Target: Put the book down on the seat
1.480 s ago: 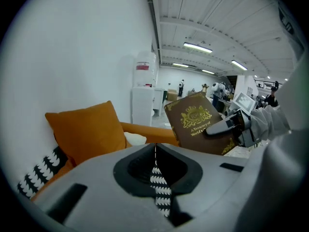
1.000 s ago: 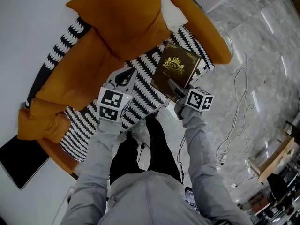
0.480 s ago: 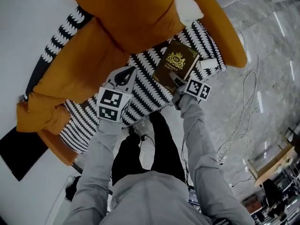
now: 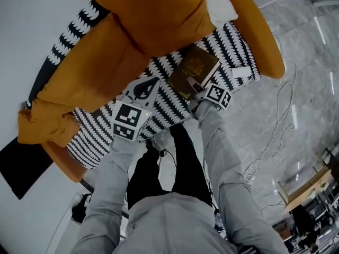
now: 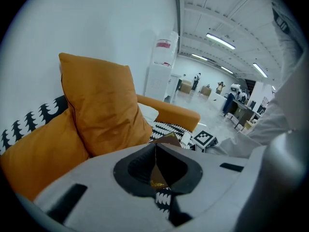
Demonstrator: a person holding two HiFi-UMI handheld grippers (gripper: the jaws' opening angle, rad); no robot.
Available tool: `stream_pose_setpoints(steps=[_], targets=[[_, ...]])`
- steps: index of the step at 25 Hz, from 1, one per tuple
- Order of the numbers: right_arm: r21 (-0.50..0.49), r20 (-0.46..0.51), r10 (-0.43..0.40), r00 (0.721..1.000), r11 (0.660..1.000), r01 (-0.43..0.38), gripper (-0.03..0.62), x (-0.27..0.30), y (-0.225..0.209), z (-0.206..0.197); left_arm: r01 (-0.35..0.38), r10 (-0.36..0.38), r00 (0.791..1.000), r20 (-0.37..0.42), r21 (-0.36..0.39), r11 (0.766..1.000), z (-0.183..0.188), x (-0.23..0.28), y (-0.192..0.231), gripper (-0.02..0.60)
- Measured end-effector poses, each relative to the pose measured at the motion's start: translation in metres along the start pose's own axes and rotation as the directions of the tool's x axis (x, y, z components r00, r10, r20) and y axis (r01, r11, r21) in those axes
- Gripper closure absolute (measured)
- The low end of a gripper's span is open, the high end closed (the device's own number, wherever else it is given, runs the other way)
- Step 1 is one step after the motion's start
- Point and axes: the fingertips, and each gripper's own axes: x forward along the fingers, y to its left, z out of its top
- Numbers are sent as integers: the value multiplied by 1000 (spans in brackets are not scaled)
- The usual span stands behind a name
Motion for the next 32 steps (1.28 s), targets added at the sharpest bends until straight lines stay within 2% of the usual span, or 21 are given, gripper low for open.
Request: stream_pose_setpoints(steps=[2, 10, 14, 17, 21, 23, 26, 30, 32], targets=[[-12, 4, -1, 1000, 1000, 1, 320, 0, -1, -3, 0, 0, 1000, 0, -8, 1000, -6, -2, -2, 554], [-188, 3, -185, 983, 965, 182, 287, -18, -33, 4, 18, -18, 1000, -14, -17, 1000, -22, -5, -12, 554], [-239, -33, -286, 958, 933, 271, 284, -33, -50, 4, 28, -28, 1000, -15, -17, 999, -23, -9, -12, 554], [-256, -66, -330, 942, 918, 304, 285, -46, -54, 1, 28, -29, 999, -22, -16, 999, -21, -15, -14, 554], [-251, -44, -388, 921, 897, 365, 284, -64, -66, 0, 44, -44, 999, -10, -24, 999, -29, -21, -19, 554], [-252, -9, -412, 911, 883, 396, 284, -74, -60, 2, 51, -52, 999, -12, -38, 998, -32, -29, -17, 554], [-279, 35, -405, 913, 874, 398, 286, -83, -39, 2, 58, -59, 998, -13, -35, 998, -32, -42, -14, 554], [-434, 70, -387, 919, 818, 378, 286, -102, 7, -9, 84, -84, 996, -5, 7, 996, -24, -59, -20, 554], [-474, 95, -345, 934, 809, 347, 286, -111, 38, -15, 97, -97, 995, 2, 32, 995, -18, -71, -21, 554]])
